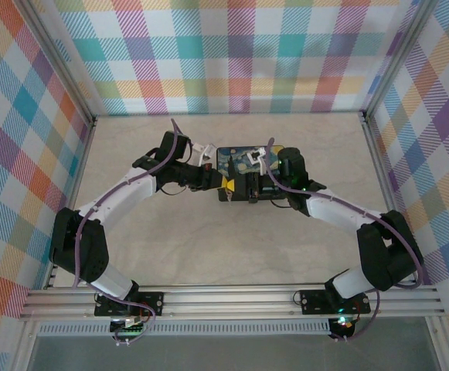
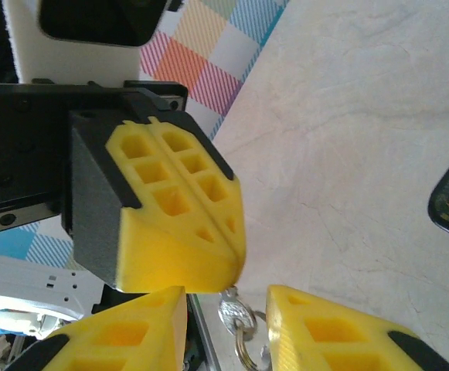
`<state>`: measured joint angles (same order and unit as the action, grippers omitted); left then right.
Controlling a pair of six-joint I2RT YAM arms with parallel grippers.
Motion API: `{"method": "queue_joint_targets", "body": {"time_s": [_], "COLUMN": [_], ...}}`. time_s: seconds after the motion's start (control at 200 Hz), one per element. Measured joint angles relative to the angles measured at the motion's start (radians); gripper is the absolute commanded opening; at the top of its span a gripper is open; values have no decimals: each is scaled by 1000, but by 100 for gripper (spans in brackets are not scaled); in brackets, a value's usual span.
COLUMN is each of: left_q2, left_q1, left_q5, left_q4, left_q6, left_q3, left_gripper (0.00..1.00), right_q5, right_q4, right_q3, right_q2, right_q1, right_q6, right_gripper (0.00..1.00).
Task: Unlock a padlock with a key
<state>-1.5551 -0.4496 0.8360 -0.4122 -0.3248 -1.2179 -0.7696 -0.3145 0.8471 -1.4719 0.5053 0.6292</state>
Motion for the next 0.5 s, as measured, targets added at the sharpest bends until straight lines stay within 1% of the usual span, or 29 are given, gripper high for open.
{"method": "queue_joint_targets", "body": {"time_s": [0.15, 0.31, 0.385, 0.5], "left_q2": [0, 0, 0, 0], "left_q1": [0, 0, 0, 0], "left_q5": [0, 0, 0, 0], "left_q4": [0, 0, 1, 9], "left_q6": [0, -1, -4, -12], "left_q3": [0, 0, 0, 0], "left_gripper": [0, 0, 0, 0], "right_q5": [18, 21, 17, -2], "right_q4": [-2, -14, -42, -97], "right_q3": [-18, -21, -22, -24], "right_q2": [-2, -7, -12, -26], "right_q1": [0, 0, 0, 0], "right_q6": [7, 19, 34, 70], "right_gripper": [35, 33, 30, 29]}}
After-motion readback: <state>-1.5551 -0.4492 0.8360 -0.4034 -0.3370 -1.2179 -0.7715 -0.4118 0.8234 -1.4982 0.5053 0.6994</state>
